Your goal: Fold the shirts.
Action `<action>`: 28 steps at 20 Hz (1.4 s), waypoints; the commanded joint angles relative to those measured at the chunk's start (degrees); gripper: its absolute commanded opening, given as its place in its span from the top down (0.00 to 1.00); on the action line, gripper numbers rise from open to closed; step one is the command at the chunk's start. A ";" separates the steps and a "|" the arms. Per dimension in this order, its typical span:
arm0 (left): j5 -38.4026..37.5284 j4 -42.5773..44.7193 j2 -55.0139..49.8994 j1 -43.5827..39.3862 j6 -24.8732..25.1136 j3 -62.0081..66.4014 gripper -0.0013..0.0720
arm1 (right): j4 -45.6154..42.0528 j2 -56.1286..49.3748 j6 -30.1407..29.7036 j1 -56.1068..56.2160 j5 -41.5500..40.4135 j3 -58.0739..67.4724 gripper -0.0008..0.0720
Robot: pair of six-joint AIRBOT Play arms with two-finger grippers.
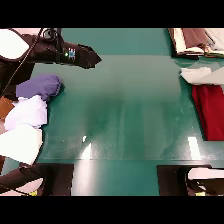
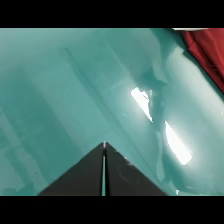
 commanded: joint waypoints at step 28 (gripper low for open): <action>-0.11 0.31 -0.04 -0.13 1.55 0.02 0.95 | -14.32 14.32 2.67 -10.78 26.69 -0.11 0.14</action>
